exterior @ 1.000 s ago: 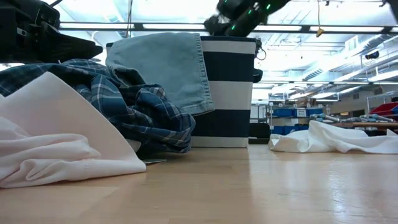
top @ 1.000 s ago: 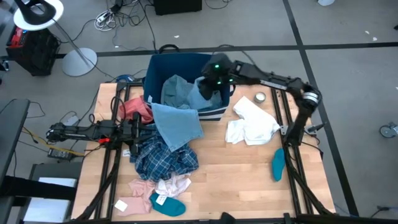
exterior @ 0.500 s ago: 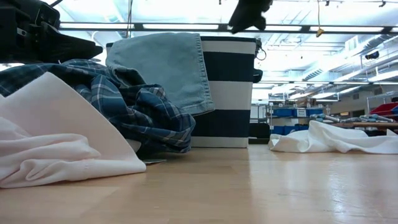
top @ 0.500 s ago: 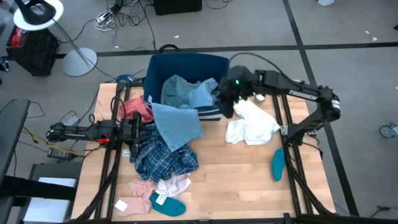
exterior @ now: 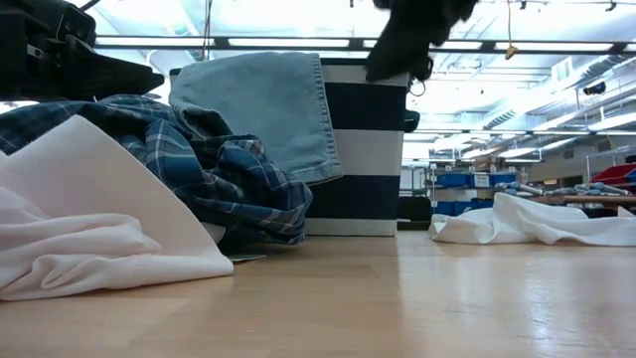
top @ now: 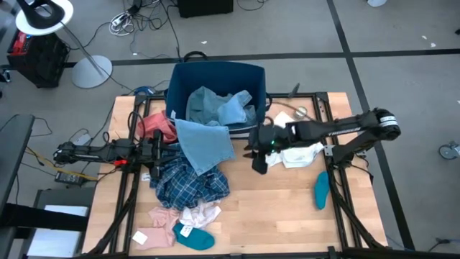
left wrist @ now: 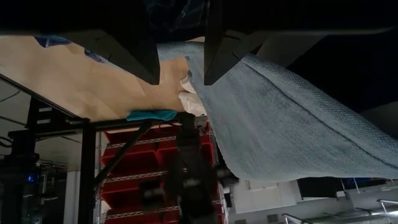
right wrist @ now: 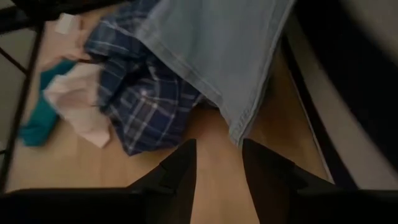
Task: Sort clothes
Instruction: Put the blue jeans into the blue laundry bin
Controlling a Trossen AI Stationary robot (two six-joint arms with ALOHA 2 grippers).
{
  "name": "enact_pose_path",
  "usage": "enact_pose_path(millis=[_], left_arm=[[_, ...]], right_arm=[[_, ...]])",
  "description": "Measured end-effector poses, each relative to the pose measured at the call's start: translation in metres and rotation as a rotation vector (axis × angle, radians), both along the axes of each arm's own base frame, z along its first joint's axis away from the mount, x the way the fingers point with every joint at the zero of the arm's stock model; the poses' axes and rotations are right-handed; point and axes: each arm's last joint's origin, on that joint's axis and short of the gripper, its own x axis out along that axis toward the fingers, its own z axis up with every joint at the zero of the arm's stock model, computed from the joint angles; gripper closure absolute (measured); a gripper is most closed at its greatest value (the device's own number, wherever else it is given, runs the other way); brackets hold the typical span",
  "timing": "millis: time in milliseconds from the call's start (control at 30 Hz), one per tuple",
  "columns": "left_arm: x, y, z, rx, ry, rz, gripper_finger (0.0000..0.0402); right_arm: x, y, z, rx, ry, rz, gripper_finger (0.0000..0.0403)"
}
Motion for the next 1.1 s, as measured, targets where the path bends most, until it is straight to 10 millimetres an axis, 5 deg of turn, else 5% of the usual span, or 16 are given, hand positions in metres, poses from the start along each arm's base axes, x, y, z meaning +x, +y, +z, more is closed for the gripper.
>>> enact_pose_path(millis=[433,667,867,1100], left_arm=[[0.000,0.000,0.000,0.000,0.001,0.000,0.0270],[0.000,0.000,0.000,0.000,0.000,0.000,0.0270],[0.000,0.000,0.000,0.000,0.001,0.000,0.0270],[0.000,0.000,0.000,0.000,0.000,0.001,0.0270]], right_arm=[[0.039,0.002,-0.096,-0.103,-0.043,-0.149,0.0236],[0.065,-0.003,-0.118,-0.156,-0.190,-0.109,0.0233],[0.075,-0.002,-0.098,-0.217,-0.279,-0.046,0.0379],[0.084,0.008,-0.031,-0.303,-0.398,0.020,0.0398]])
